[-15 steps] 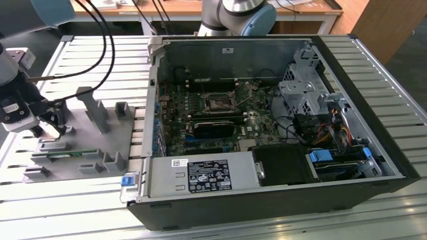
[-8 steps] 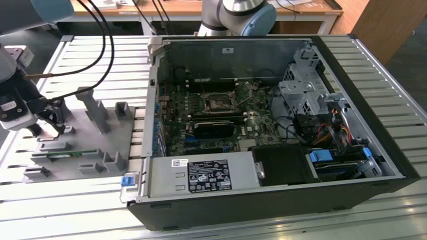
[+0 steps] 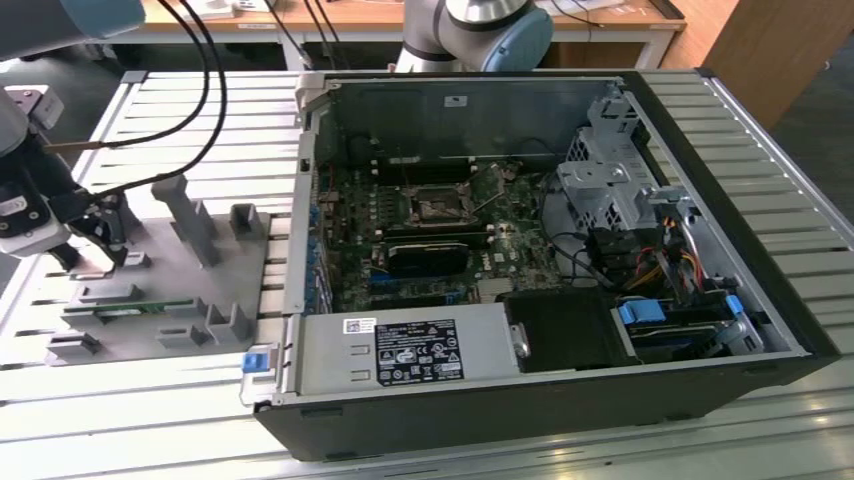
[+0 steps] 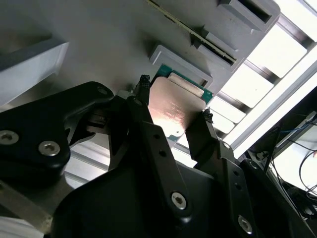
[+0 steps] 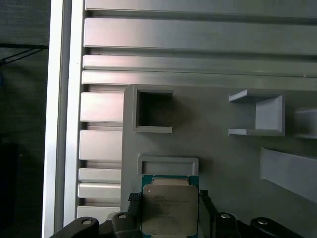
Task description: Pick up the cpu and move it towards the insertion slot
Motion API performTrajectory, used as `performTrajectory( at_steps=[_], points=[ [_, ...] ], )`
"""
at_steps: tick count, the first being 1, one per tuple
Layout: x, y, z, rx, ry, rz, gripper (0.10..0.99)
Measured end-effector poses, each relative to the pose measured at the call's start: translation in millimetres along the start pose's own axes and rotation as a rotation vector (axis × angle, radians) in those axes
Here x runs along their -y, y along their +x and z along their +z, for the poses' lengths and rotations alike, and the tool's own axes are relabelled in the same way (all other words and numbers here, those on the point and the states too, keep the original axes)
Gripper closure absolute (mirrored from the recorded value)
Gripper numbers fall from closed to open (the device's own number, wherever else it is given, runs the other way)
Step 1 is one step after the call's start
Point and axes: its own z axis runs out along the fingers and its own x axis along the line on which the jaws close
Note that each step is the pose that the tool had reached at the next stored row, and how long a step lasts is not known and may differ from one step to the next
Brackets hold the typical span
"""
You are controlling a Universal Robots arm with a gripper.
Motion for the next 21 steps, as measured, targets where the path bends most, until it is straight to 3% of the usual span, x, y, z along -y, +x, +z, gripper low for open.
performTrajectory(
  at_steps=[21],
  points=[
    [-0.9, -0.1, -22.5, 0.0, 0.006, 0.0, 0.545]
  ],
)
